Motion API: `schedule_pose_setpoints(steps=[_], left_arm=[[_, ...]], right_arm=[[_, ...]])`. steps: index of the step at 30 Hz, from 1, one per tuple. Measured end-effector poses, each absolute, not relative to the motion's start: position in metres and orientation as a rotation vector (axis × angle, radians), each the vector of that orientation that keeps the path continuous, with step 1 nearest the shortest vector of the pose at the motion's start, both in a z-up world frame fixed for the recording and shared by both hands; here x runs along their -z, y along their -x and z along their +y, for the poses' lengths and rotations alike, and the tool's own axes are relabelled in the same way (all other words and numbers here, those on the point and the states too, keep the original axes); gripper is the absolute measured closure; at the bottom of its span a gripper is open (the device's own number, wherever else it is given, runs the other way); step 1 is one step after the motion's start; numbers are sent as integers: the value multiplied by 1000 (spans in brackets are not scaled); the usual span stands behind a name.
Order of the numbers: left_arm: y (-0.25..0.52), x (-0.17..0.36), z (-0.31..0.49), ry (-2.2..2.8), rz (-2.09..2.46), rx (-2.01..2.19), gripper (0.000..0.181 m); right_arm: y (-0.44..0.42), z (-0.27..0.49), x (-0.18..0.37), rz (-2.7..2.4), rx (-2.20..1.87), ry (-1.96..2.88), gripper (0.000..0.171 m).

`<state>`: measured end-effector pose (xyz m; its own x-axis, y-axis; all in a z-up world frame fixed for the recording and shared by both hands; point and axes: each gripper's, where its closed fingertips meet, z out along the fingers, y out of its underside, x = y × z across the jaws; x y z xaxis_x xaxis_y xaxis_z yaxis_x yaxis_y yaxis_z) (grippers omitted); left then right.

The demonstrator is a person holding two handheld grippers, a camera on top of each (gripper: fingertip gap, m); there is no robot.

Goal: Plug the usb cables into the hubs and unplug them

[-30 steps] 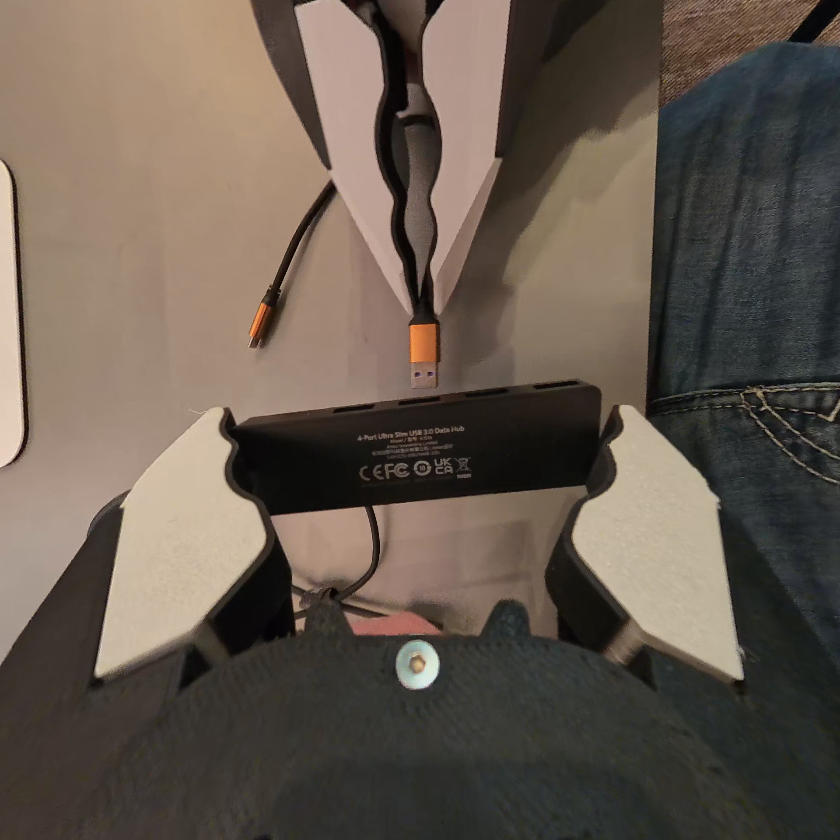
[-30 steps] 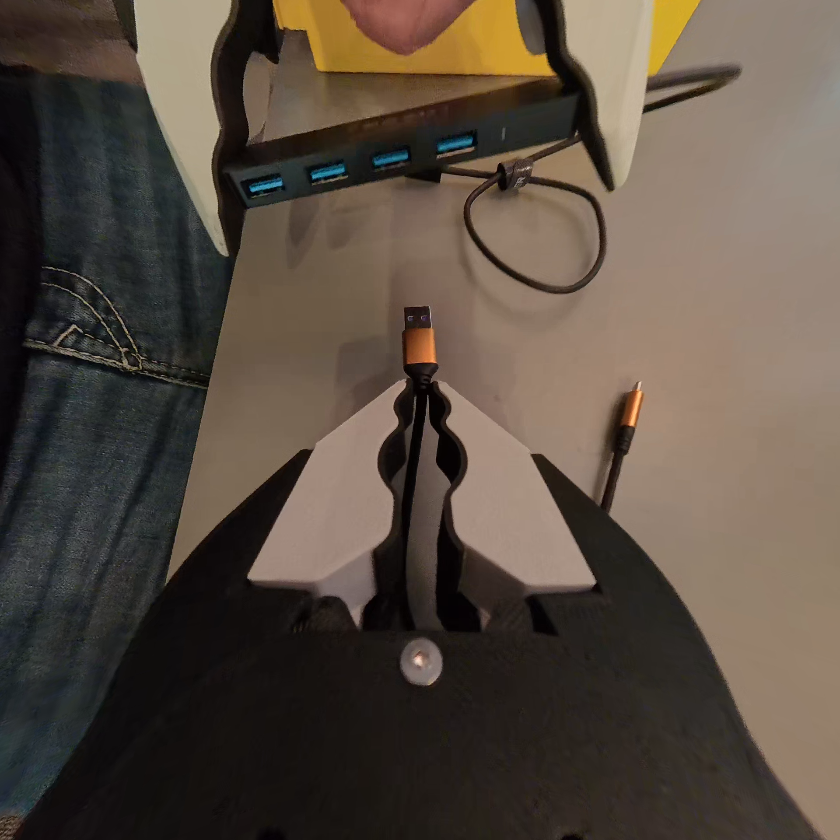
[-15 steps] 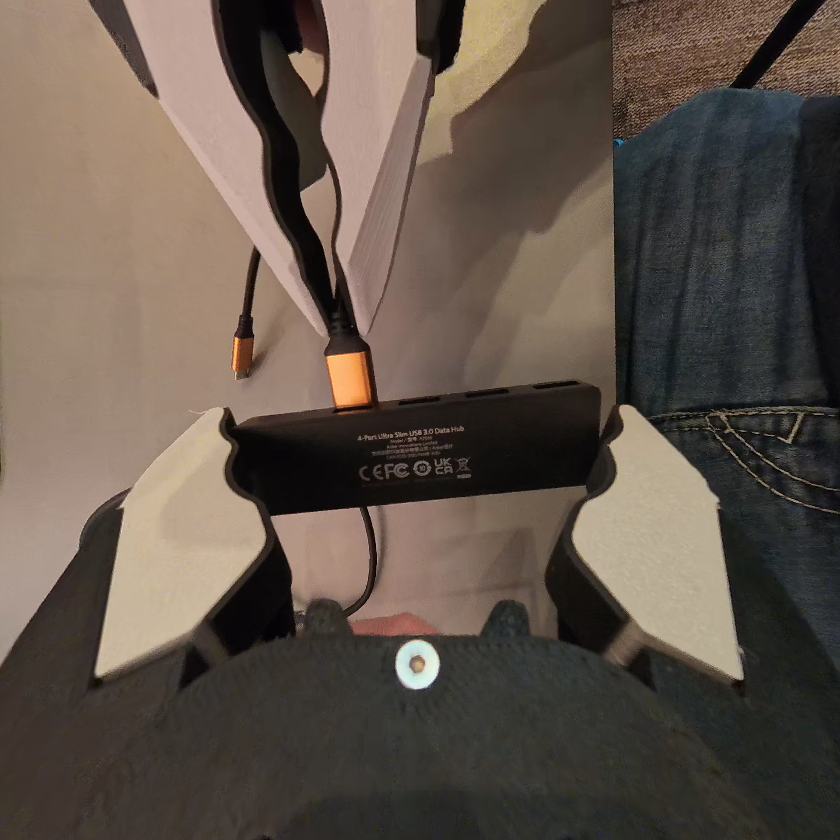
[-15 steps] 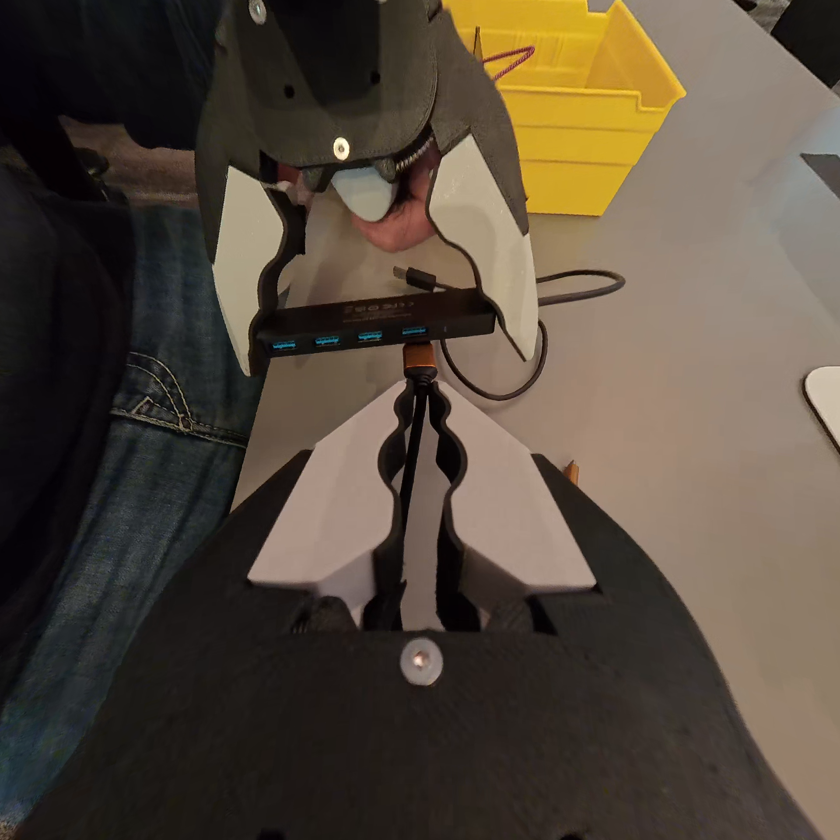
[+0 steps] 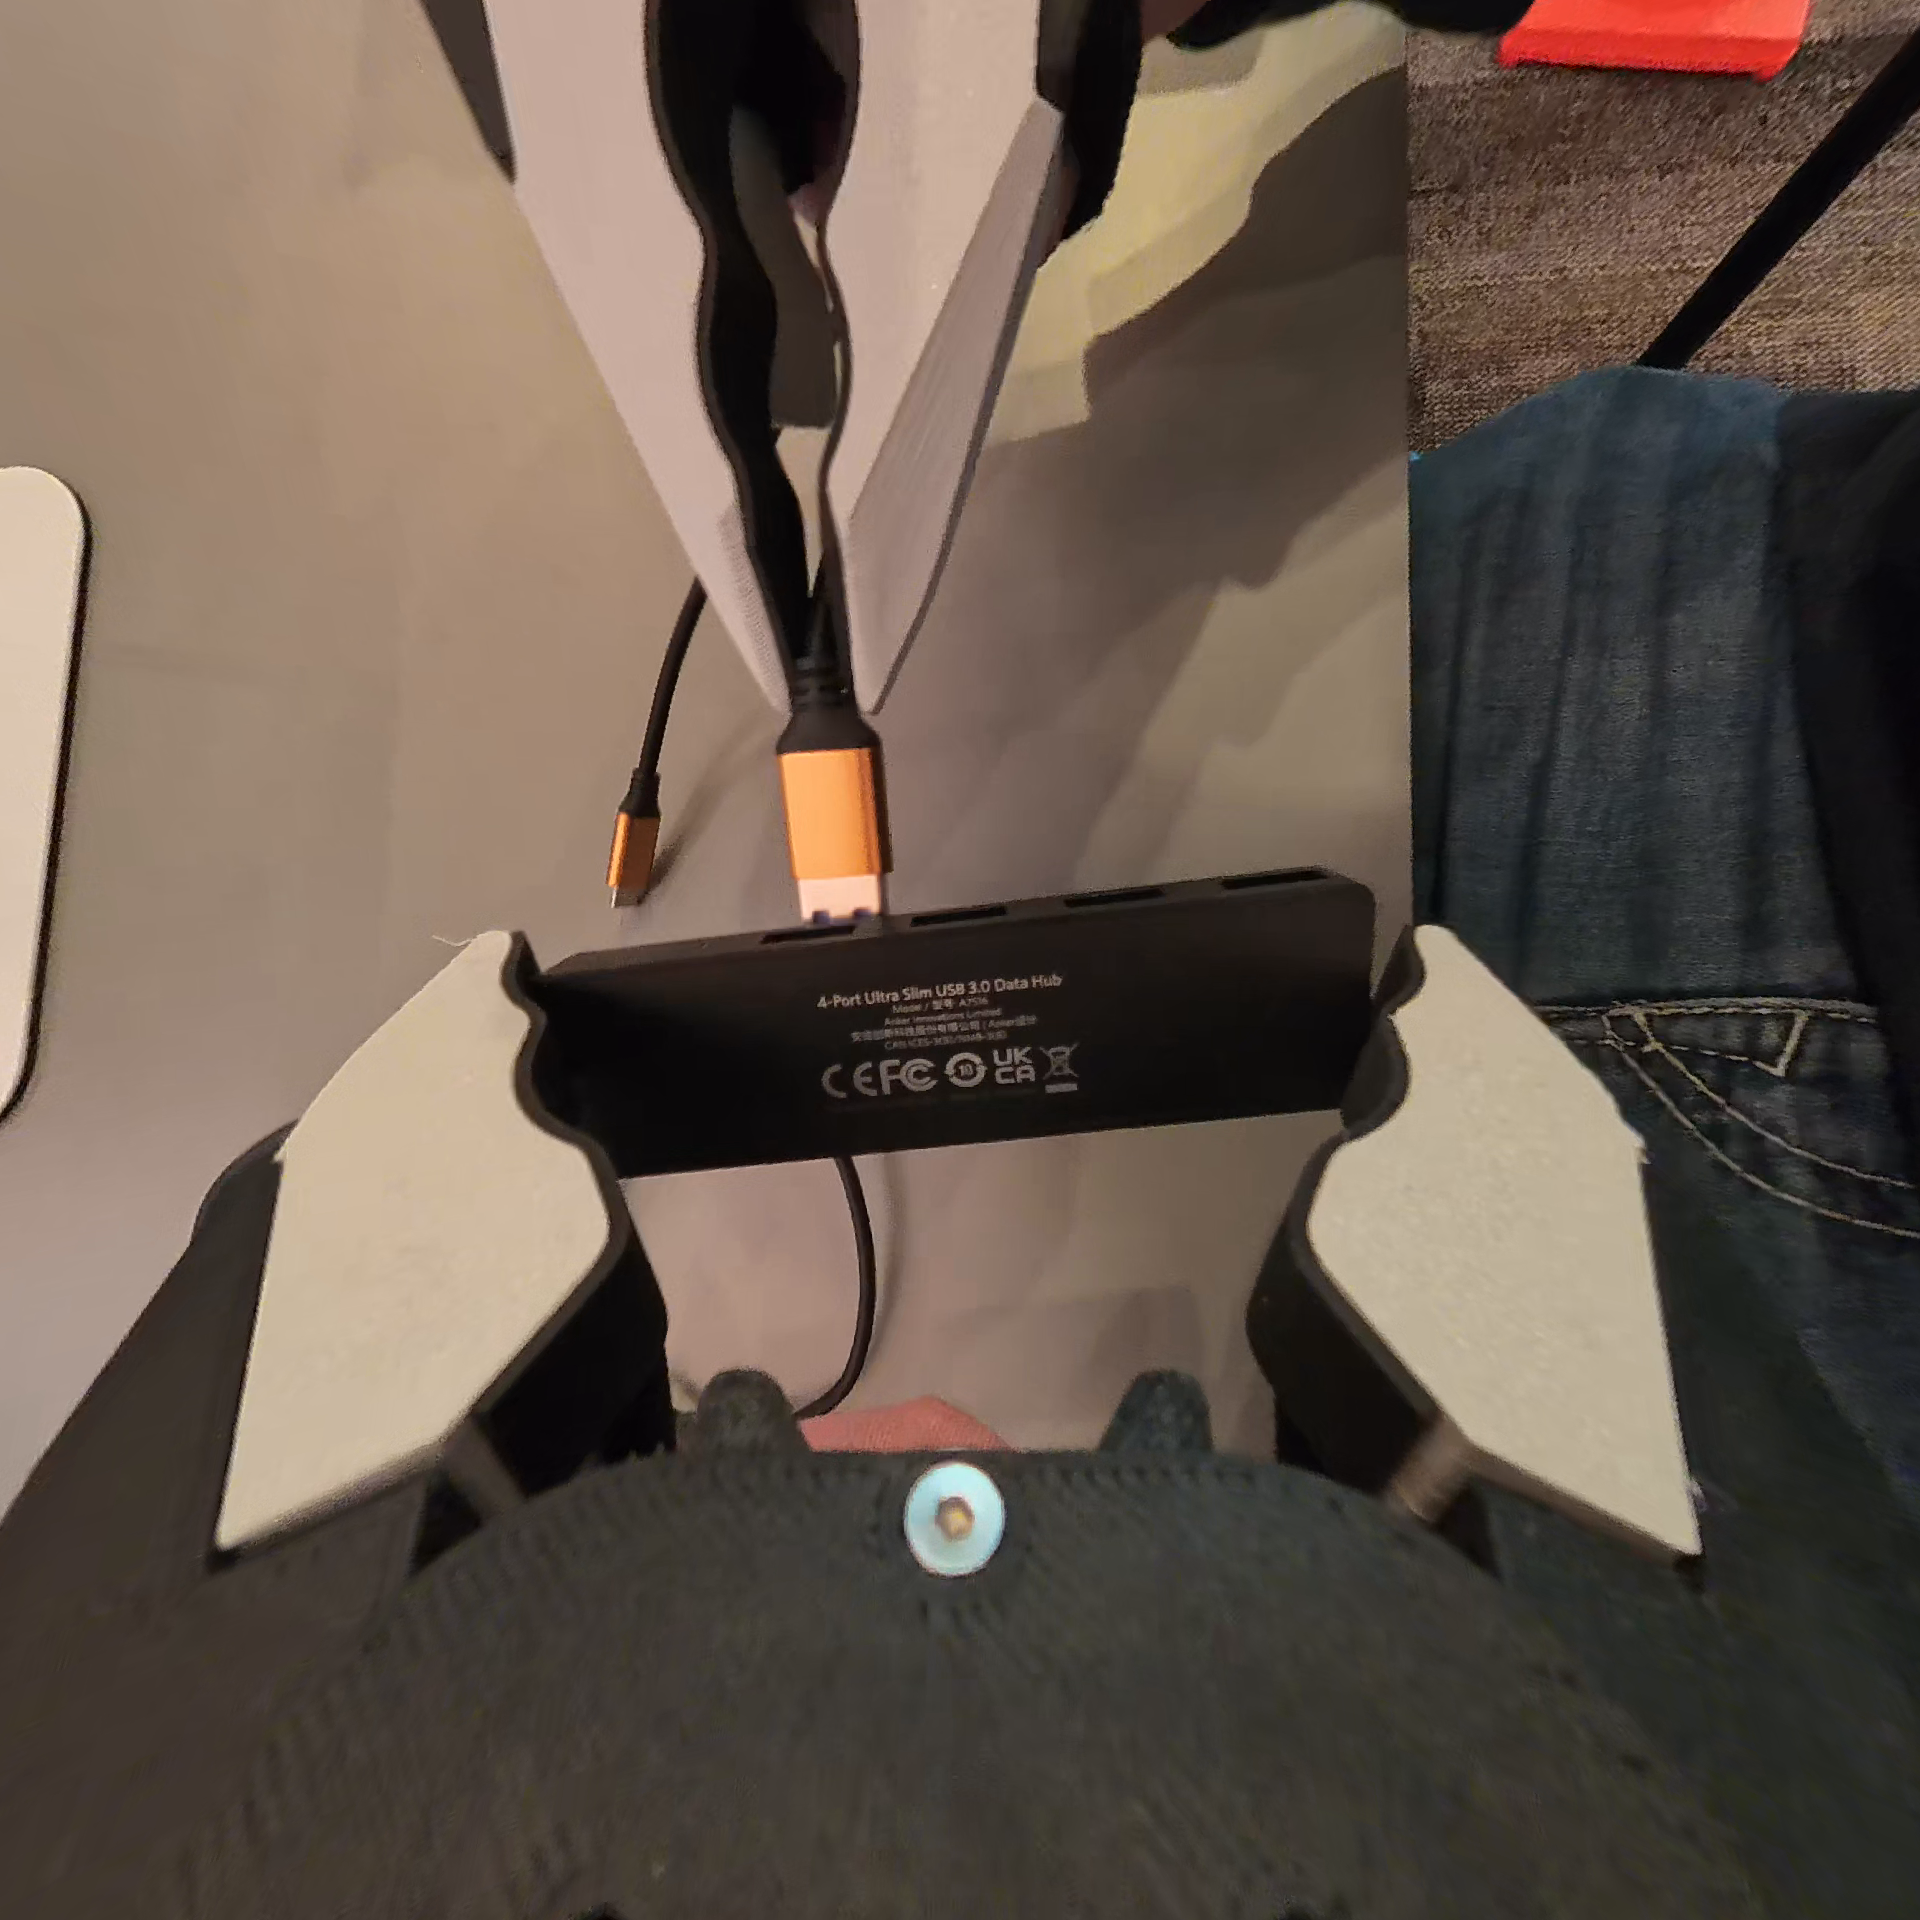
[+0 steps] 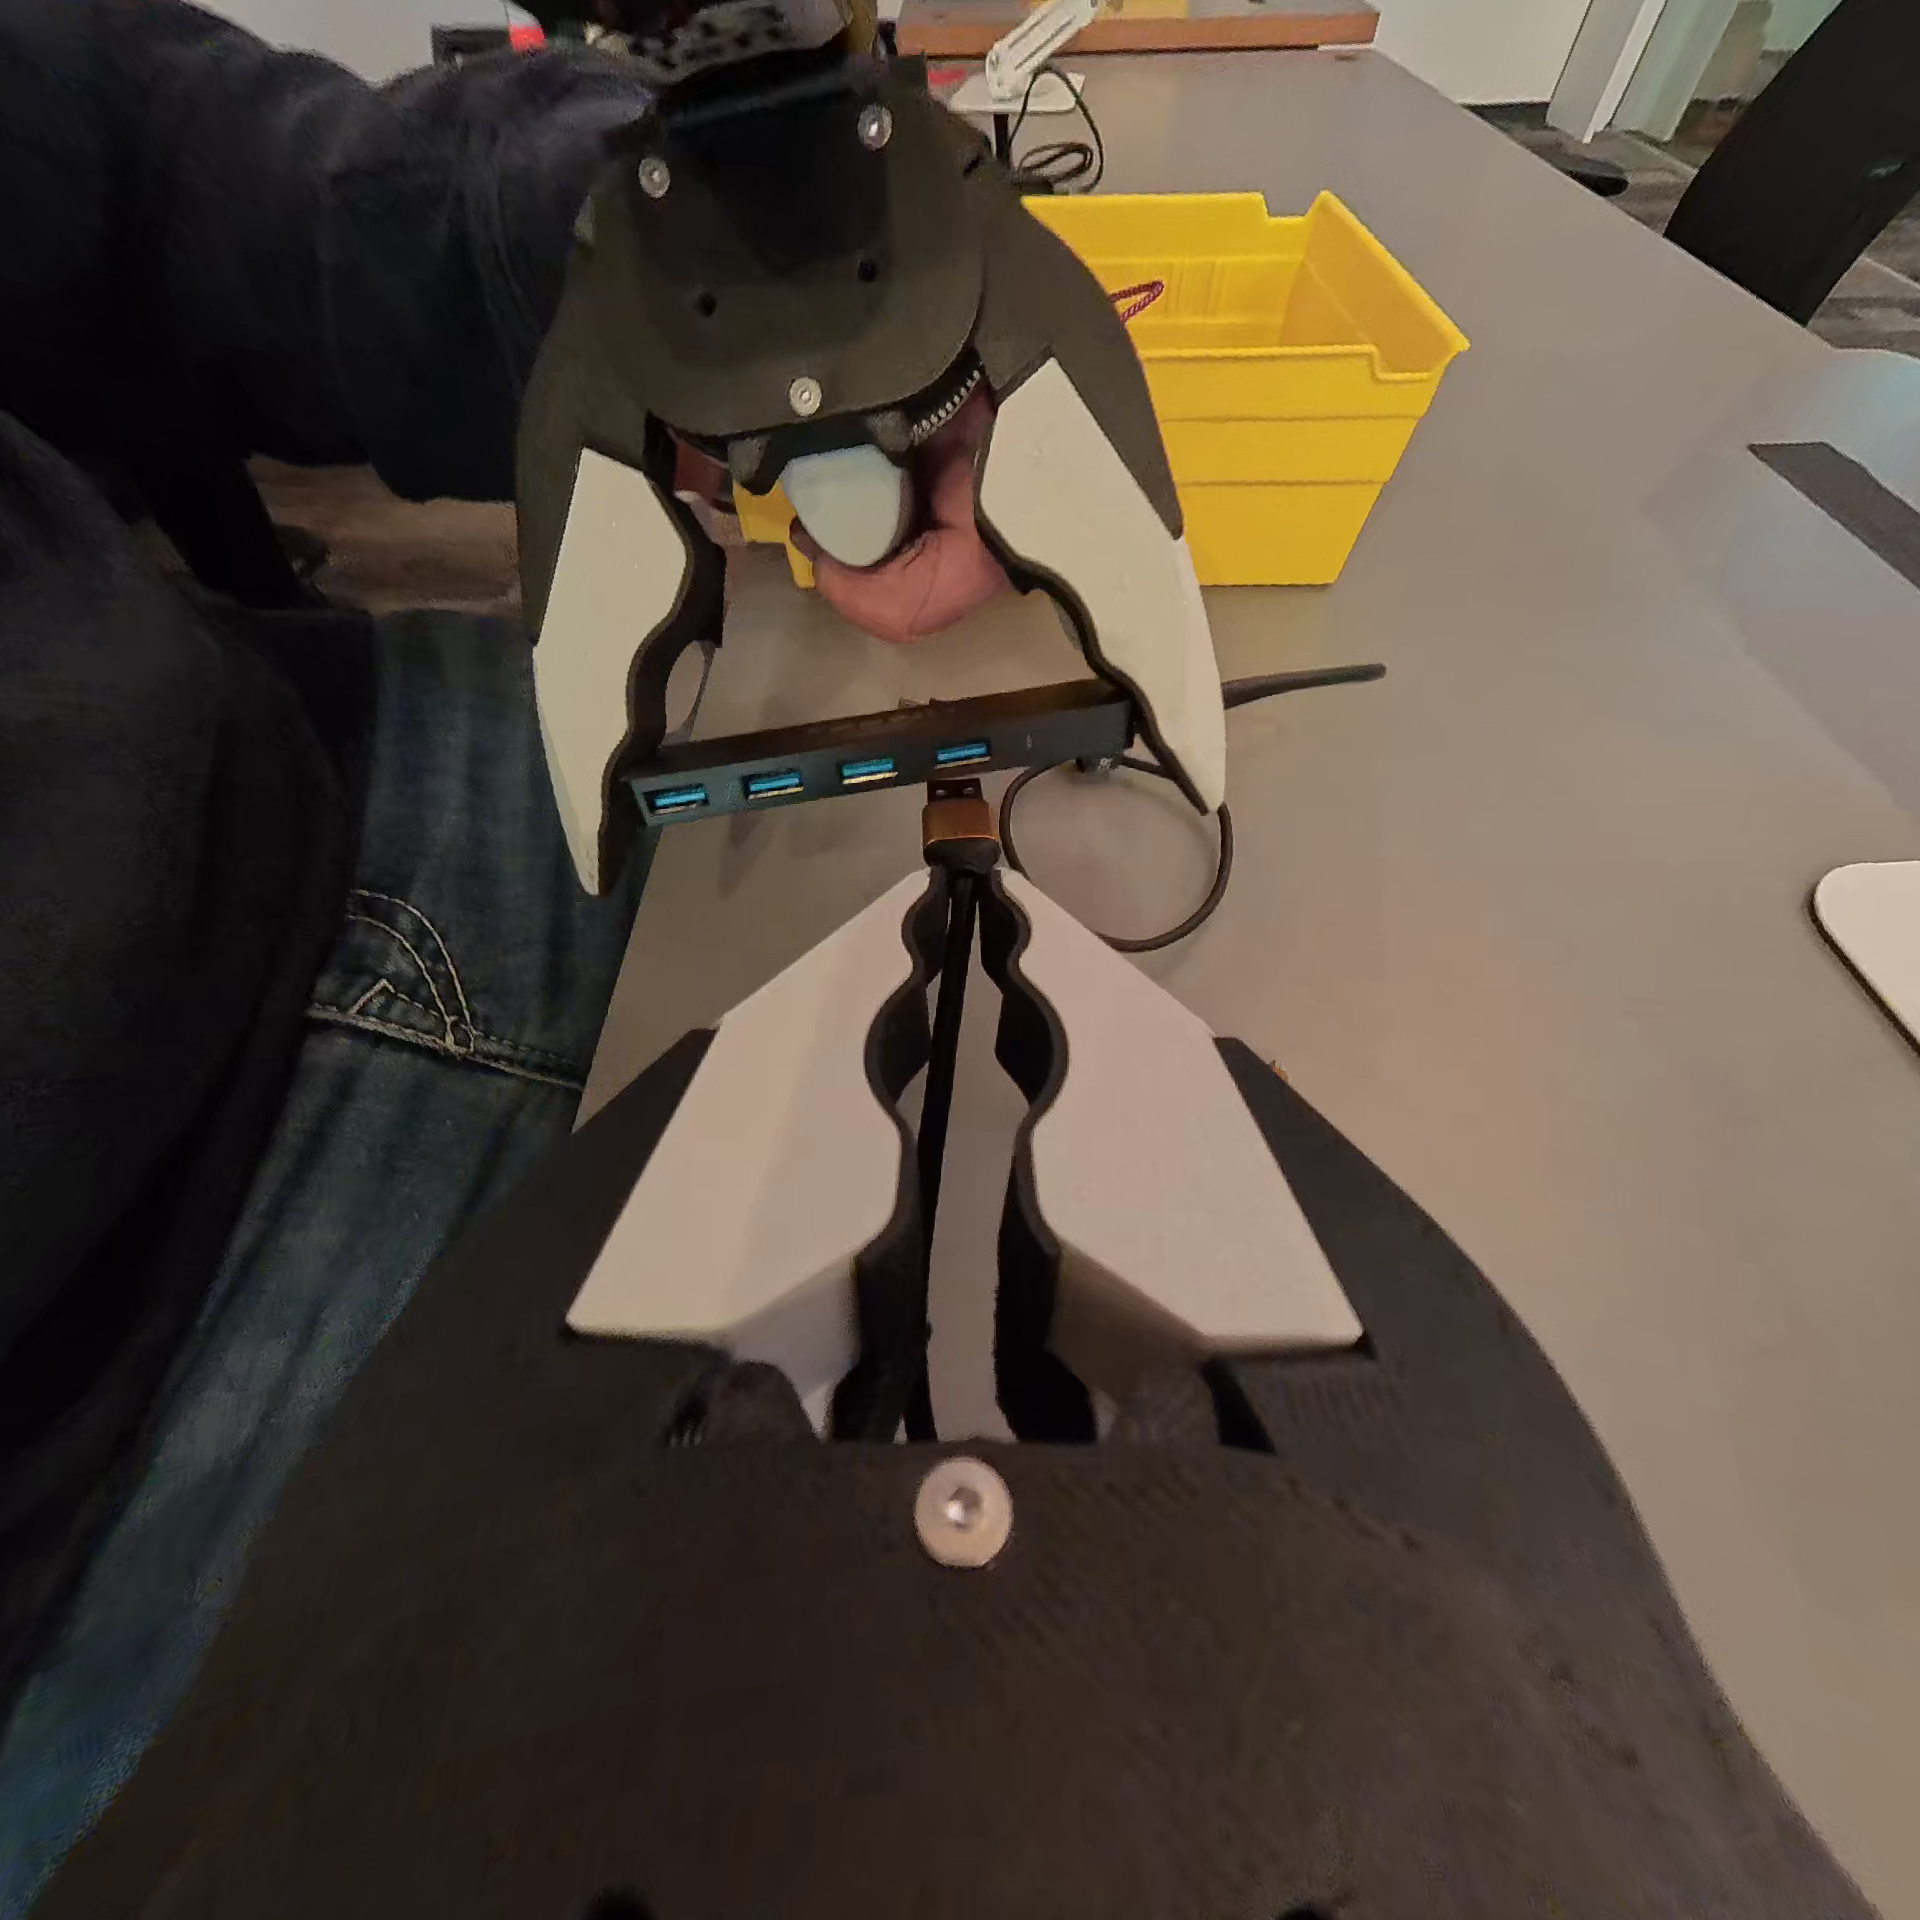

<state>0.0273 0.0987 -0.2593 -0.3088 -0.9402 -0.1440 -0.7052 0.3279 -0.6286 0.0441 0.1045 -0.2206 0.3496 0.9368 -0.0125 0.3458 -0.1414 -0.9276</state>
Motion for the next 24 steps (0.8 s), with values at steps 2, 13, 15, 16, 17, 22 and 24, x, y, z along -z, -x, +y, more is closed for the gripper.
schedule_pose_setpoints(steps=[2,13,15,16,17,22,24], left_arm=[[-26,257,102,1446,2099,625,39],[-22,256,106,1461,2101,609,39],[-22,257,105,1462,2107,609,39],[-21,257,105,1462,2108,607,39],[-21,257,105,1463,2109,605,39],[-20,260,106,1469,2117,601,39],[-21,259,104,1466,2117,614,39]], right_arm=[[-46,103,222,-1188,-768,1694,167],[-45,94,205,-1293,-688,1664,167],[-41,93,205,-1313,-680,1658,167],[-39,92,205,-1319,-688,1653,167],[-38,92,206,-1327,-685,1654,167],[-37,93,208,-1345,-653,1660,167],[-38,95,208,-1349,-638,1665,167]])
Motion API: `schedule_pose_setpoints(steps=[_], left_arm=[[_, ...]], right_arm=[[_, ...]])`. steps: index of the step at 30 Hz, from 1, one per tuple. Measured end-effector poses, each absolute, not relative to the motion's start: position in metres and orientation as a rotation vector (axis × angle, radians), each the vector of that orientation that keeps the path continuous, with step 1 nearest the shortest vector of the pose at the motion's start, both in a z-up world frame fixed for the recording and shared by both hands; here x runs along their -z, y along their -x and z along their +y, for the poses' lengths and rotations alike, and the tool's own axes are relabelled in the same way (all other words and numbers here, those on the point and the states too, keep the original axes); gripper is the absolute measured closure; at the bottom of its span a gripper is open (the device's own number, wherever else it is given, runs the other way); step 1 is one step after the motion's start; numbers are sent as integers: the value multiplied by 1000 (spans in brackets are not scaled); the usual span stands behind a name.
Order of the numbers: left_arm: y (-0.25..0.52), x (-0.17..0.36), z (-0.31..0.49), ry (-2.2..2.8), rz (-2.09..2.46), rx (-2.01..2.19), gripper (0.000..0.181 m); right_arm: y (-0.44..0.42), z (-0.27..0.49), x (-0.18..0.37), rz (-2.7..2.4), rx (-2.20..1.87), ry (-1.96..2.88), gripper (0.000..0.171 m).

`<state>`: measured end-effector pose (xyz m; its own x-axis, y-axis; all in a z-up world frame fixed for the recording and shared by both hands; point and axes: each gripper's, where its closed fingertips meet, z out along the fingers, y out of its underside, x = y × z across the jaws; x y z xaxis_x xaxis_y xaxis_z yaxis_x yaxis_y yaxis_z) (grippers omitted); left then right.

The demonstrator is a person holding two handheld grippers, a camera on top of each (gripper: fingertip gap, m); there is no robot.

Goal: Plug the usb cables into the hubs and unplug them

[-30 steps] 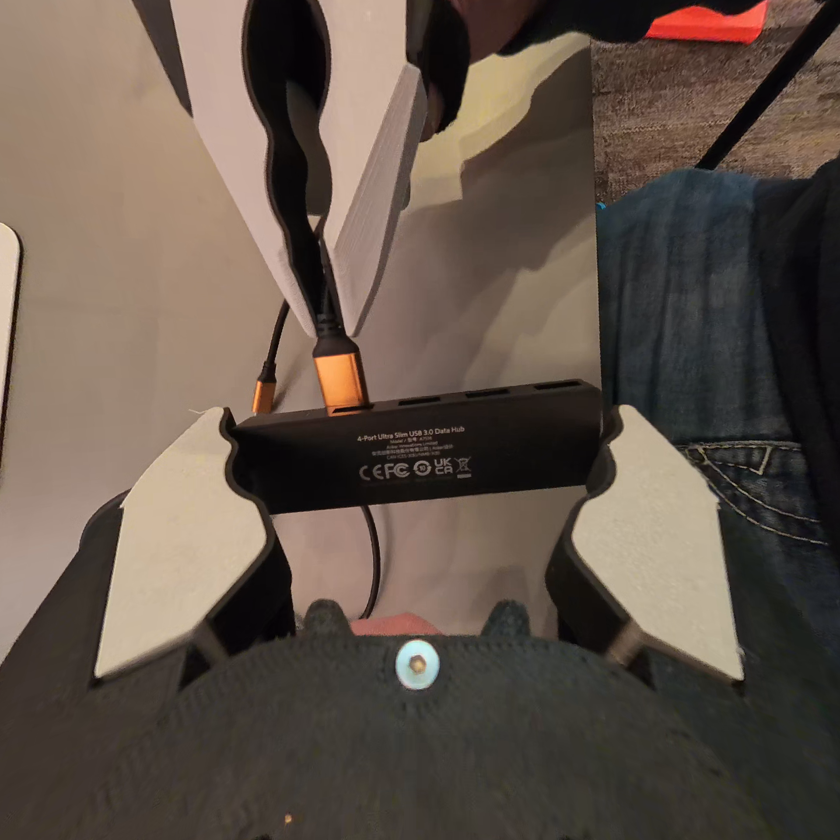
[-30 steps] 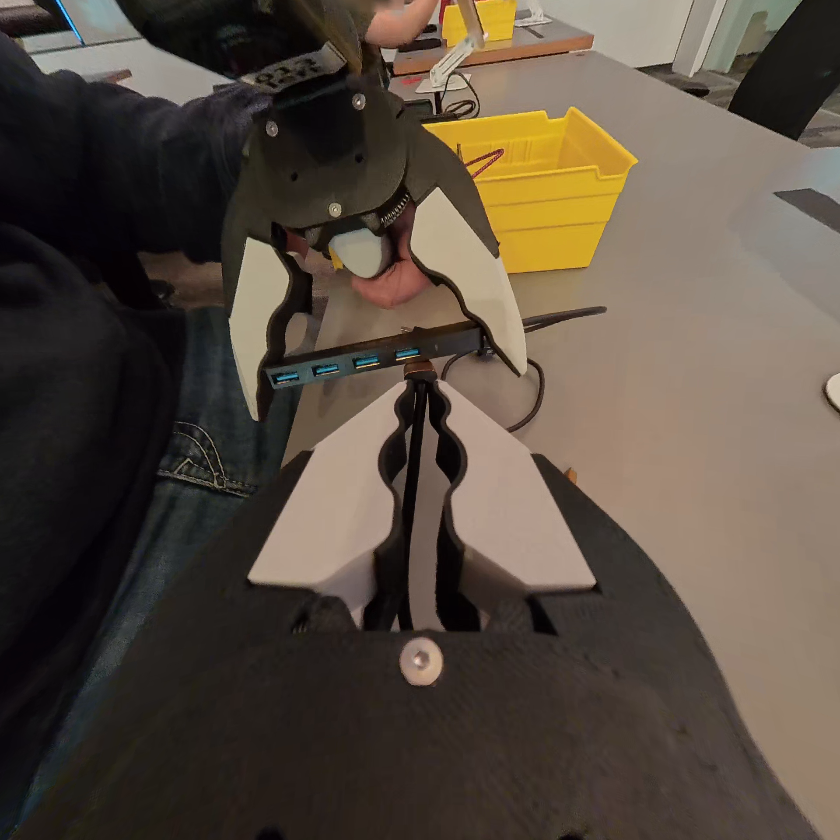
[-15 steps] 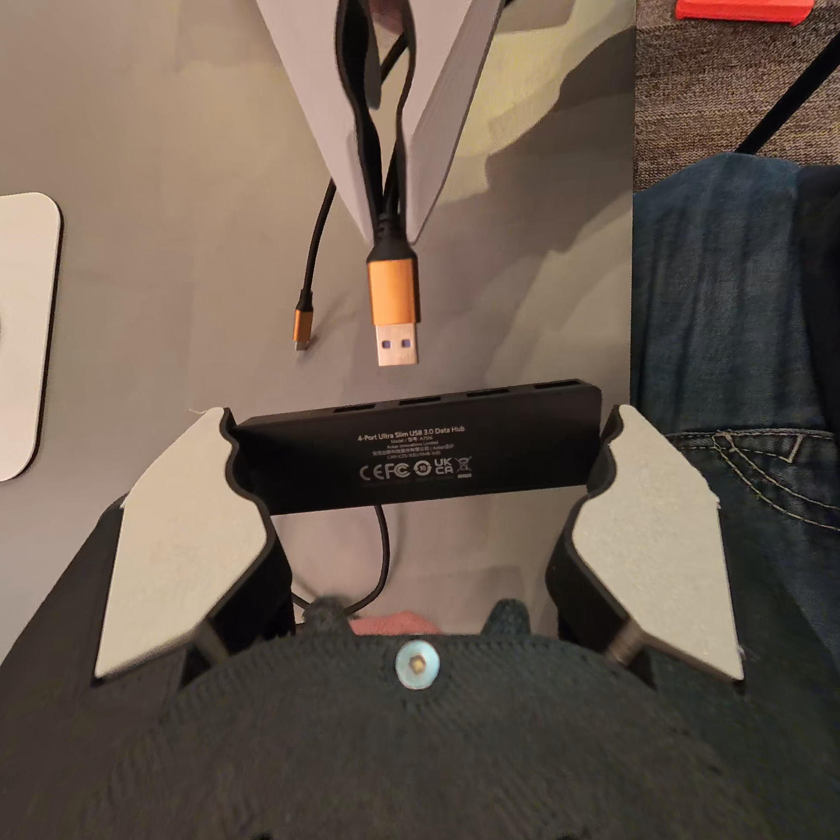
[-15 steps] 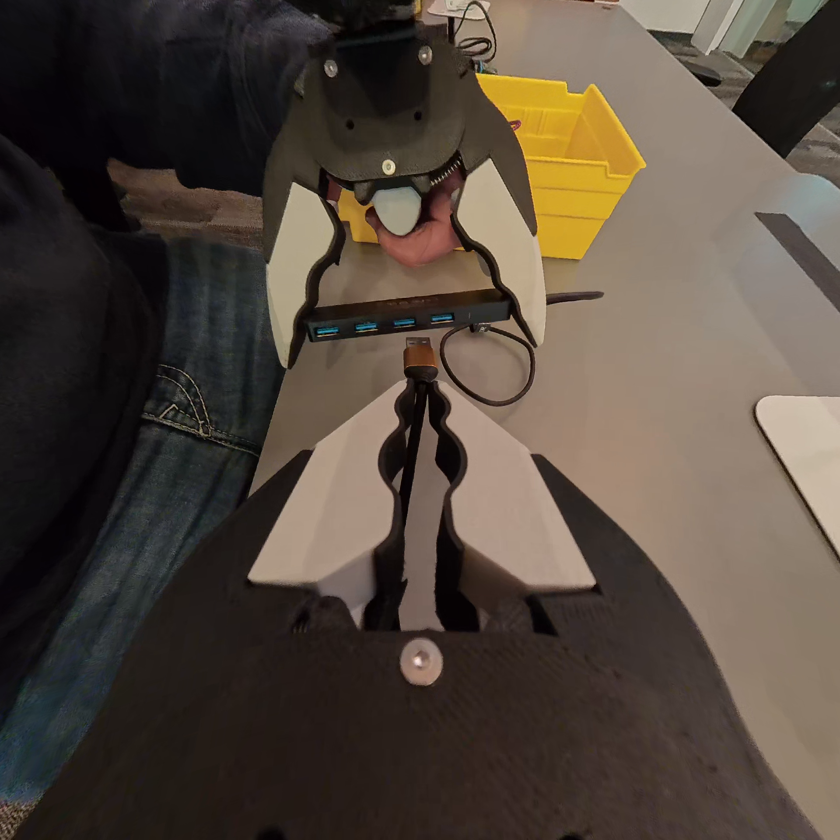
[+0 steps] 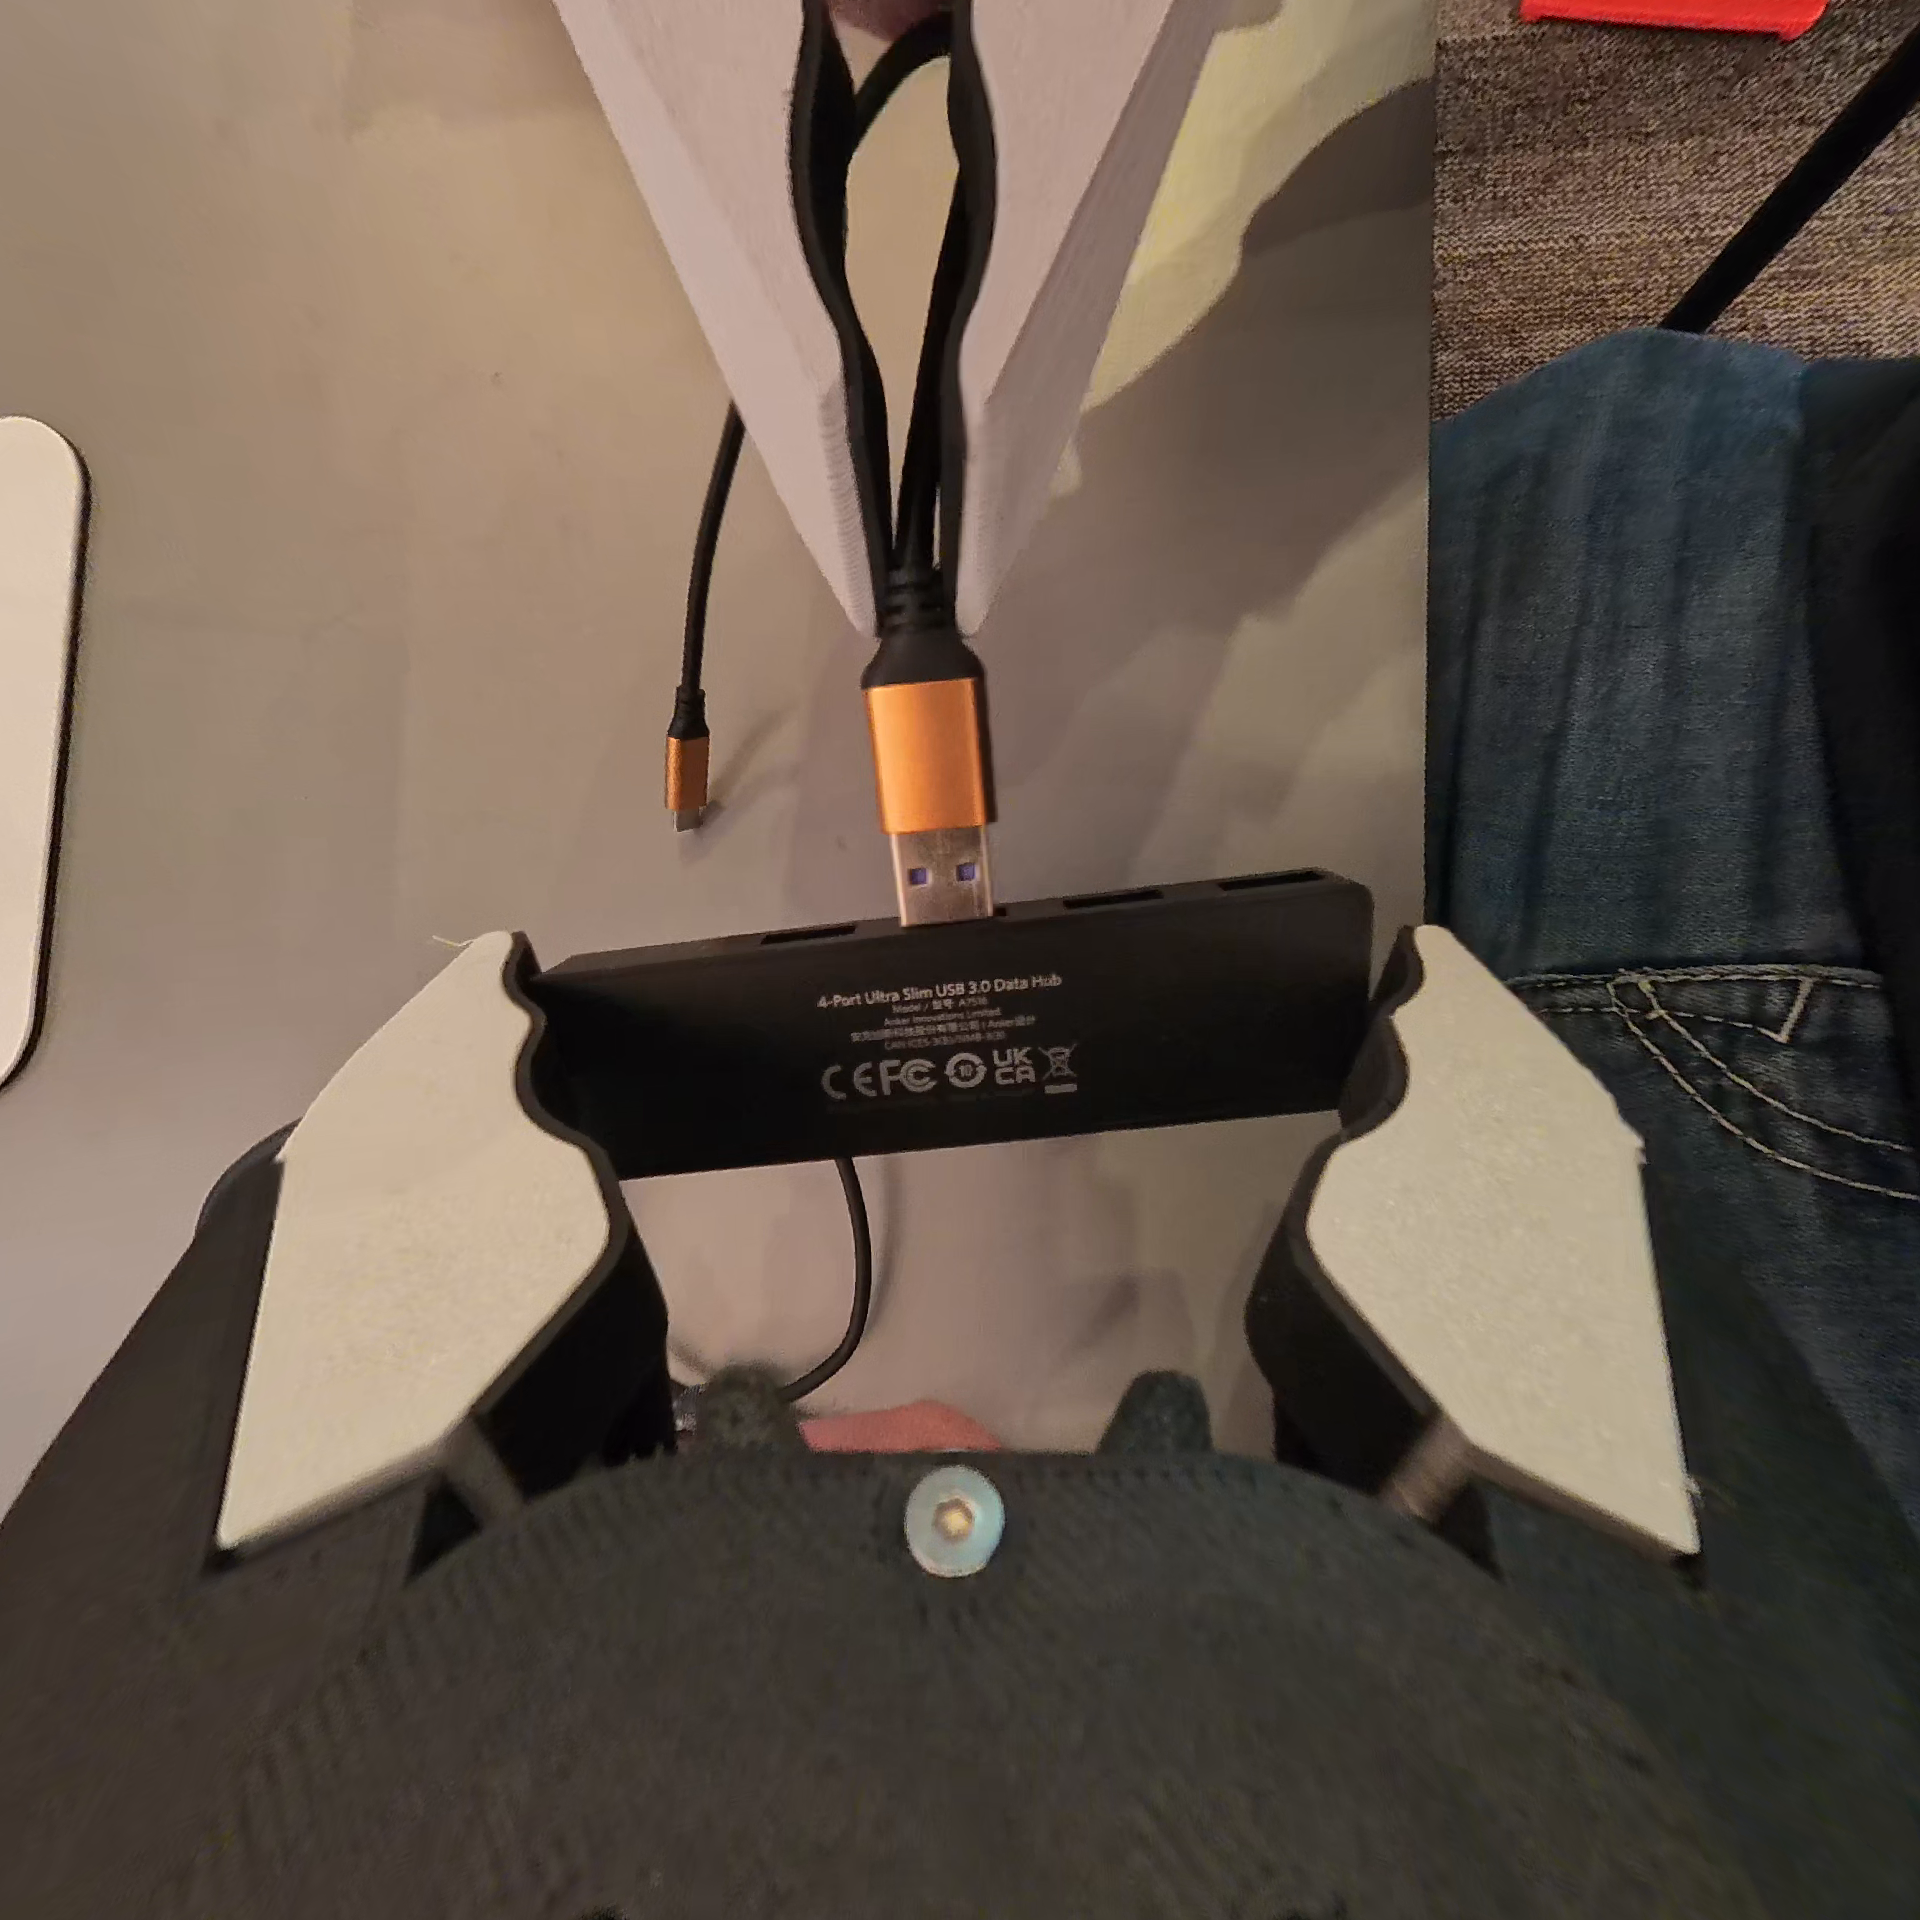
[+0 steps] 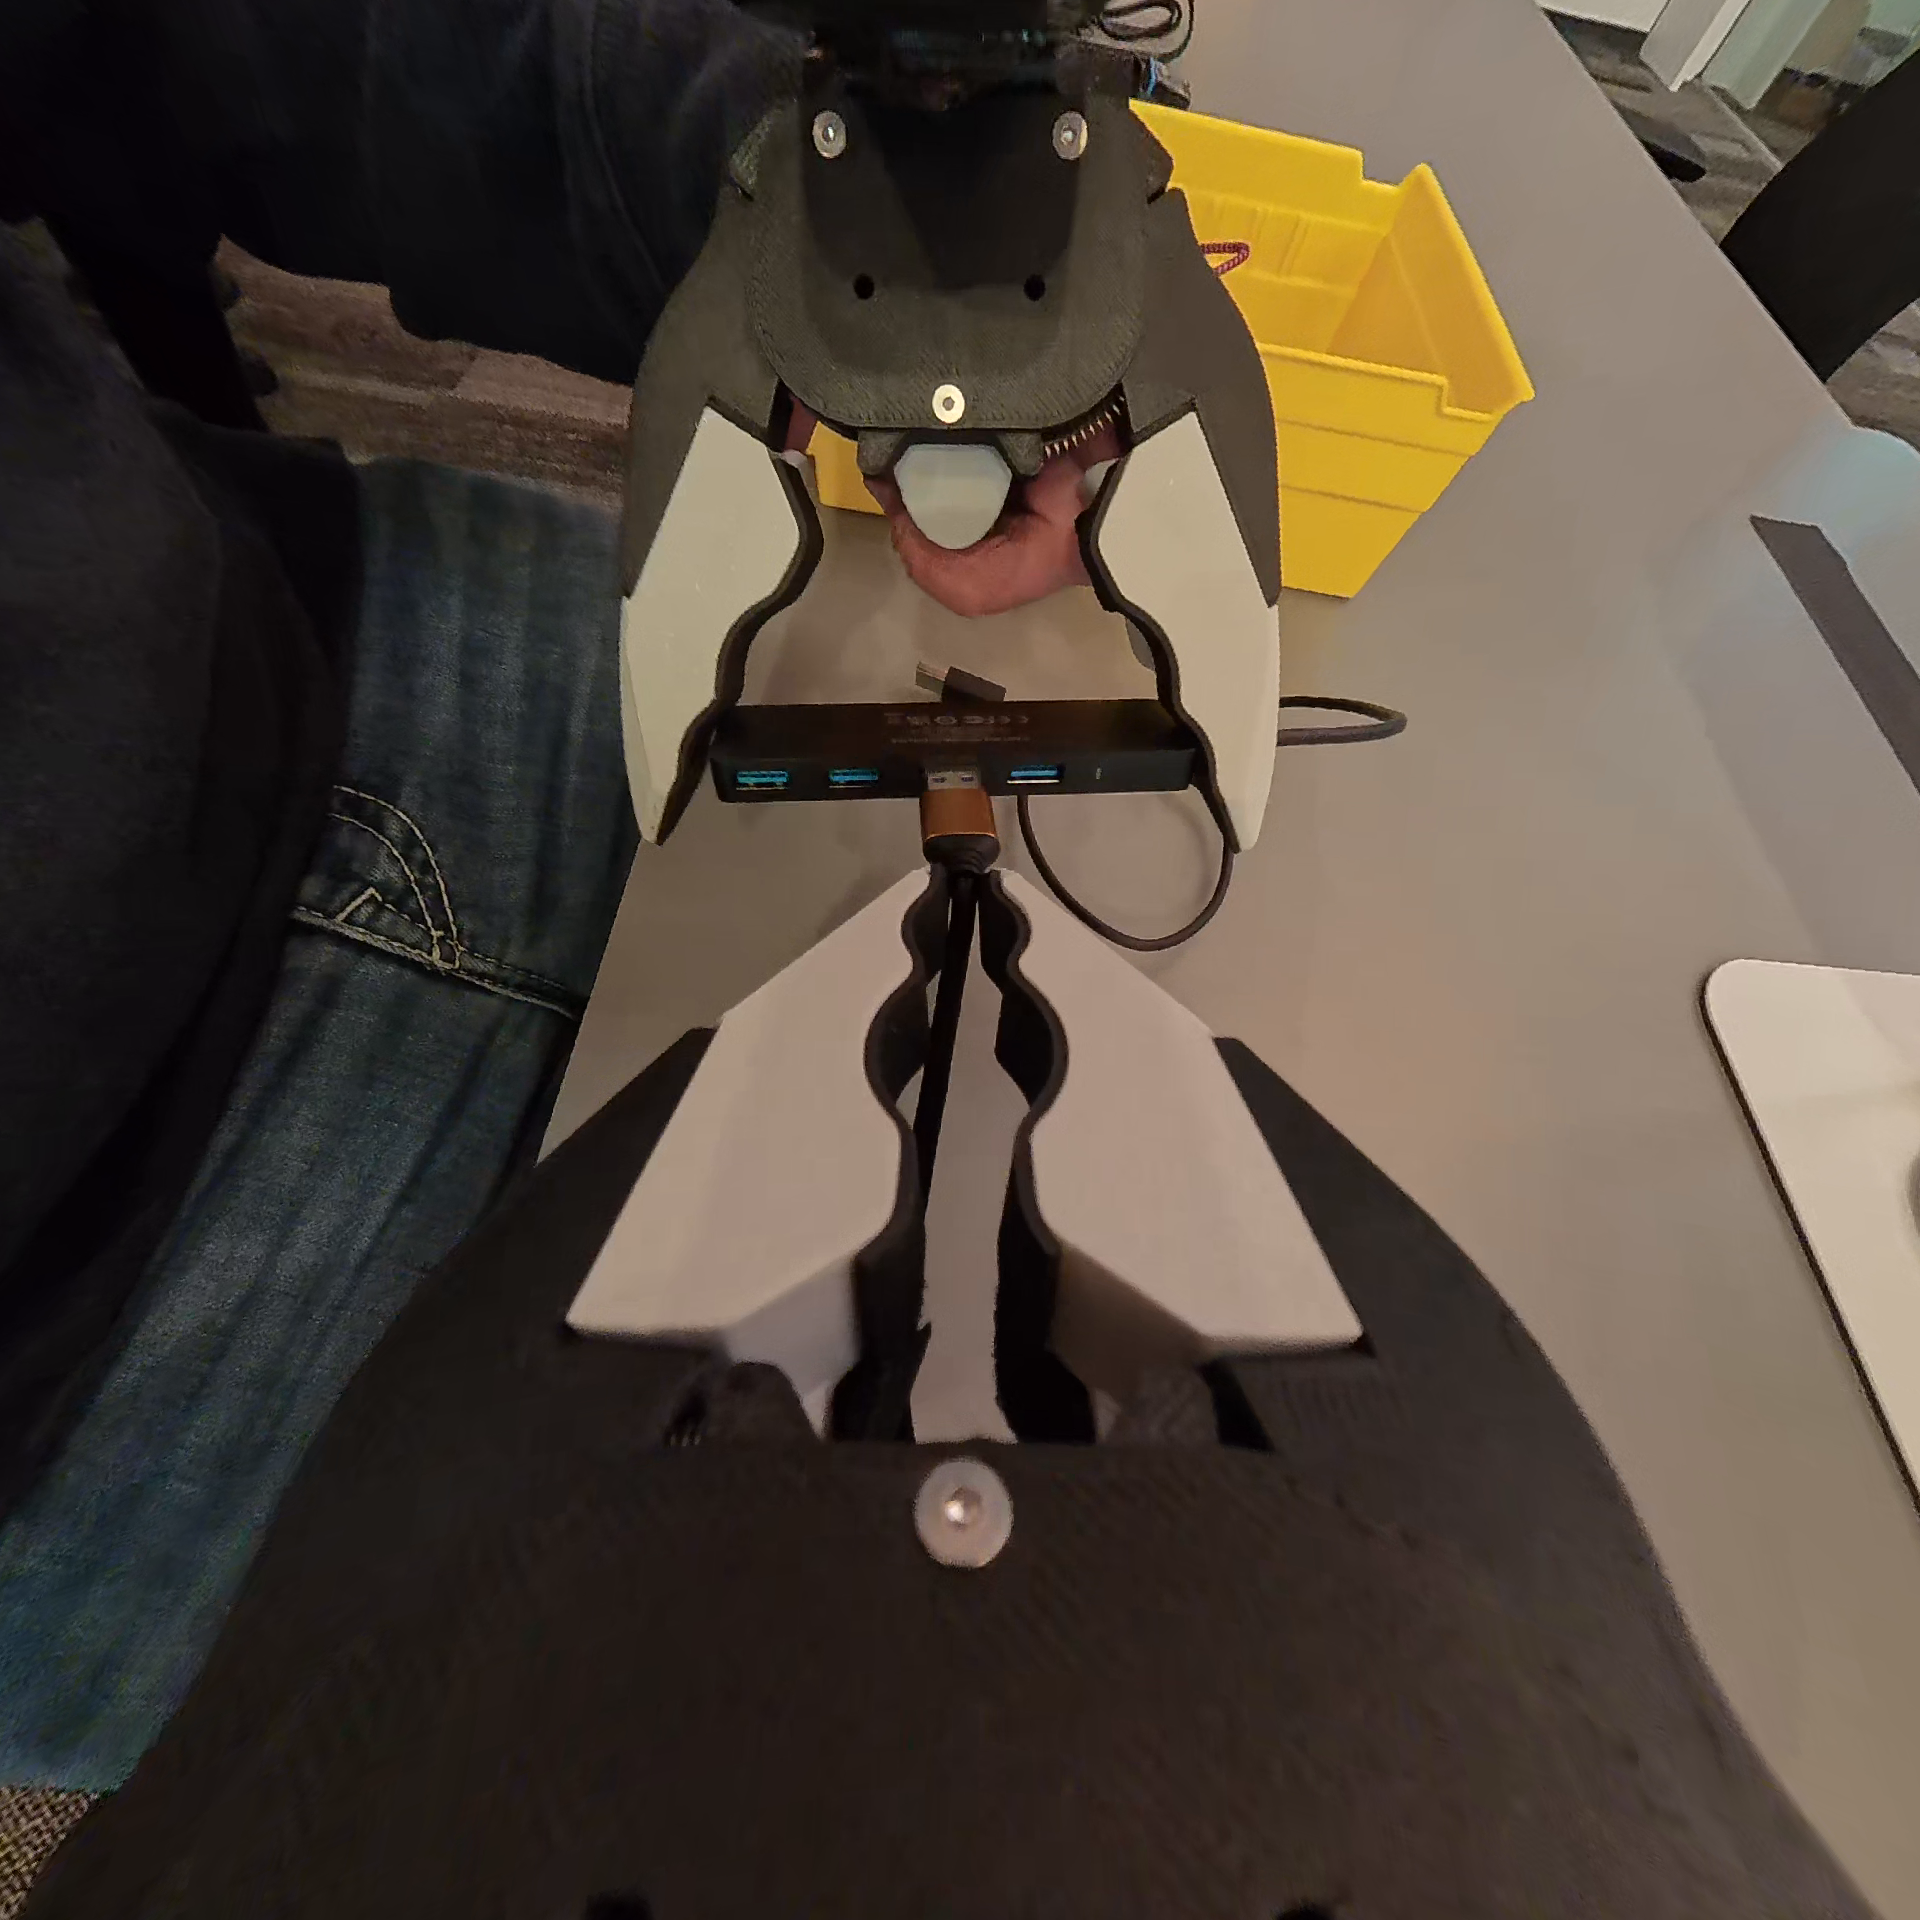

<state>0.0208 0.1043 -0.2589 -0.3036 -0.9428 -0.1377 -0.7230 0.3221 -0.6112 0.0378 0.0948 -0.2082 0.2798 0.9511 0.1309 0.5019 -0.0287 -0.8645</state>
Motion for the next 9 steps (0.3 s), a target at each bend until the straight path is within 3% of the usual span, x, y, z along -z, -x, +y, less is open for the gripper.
schedule_pose_setpoints(steps=[9], left_arm=[[-23,254,101,1453,2113,644,40]], right_arm=[[-35,90,207,-1387,-649,1641,168]])
